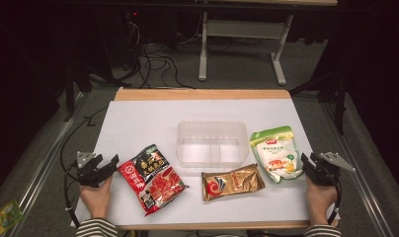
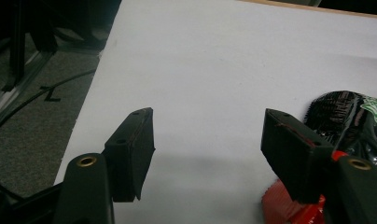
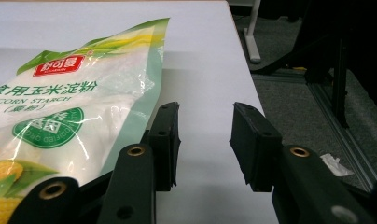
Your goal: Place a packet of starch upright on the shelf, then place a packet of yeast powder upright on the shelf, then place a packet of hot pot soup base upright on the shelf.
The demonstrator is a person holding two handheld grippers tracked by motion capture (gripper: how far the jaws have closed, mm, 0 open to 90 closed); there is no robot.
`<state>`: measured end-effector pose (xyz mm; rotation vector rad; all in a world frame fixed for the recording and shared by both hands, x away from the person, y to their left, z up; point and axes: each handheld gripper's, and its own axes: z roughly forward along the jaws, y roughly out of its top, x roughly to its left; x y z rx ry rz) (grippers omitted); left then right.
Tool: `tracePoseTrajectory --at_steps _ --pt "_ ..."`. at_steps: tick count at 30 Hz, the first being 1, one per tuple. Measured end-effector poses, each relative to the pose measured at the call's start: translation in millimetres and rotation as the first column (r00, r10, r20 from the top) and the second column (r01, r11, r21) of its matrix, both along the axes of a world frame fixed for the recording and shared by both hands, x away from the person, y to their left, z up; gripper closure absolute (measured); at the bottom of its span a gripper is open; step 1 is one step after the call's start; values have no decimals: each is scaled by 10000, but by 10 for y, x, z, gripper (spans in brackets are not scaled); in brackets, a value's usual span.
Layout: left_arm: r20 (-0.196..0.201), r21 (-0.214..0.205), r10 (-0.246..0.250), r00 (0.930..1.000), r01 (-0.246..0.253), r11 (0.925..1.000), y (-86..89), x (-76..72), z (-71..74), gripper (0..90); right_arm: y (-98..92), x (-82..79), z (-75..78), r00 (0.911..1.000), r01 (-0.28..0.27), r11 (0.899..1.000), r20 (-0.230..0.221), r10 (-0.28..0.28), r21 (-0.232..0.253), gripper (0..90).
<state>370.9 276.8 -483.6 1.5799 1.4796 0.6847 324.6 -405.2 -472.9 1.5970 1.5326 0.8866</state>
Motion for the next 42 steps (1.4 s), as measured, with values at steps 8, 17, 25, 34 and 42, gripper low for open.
tracePoseTrajectory --at_steps 8,17,25,34,42 --pt "11 -16 -25 10000 25 10000 0 0 -2 352 -3 -7 -1 10000 -45 10000 66 45 4 606" --pt "-14 -30 8 10000 -8 10000 1 -1 -1 354 -7 -21 2 9998 49 9999 185 -51 115 579" --pt "-57 -27 -19 10000 19 10000 1 2 -1 354 -17 -32 4 9995 33 9998 307 -38 173 563" --pt "-36 18 -36 10000 36 10000 -3 1 -1 354 -22 -34 8 9990 -198 9996 414 188 224 536" --pt "-12 37 -18 10000 18 10000 -6 0 -1 353 -27 -44 15 9983 -335 9987 490 316 376 520"
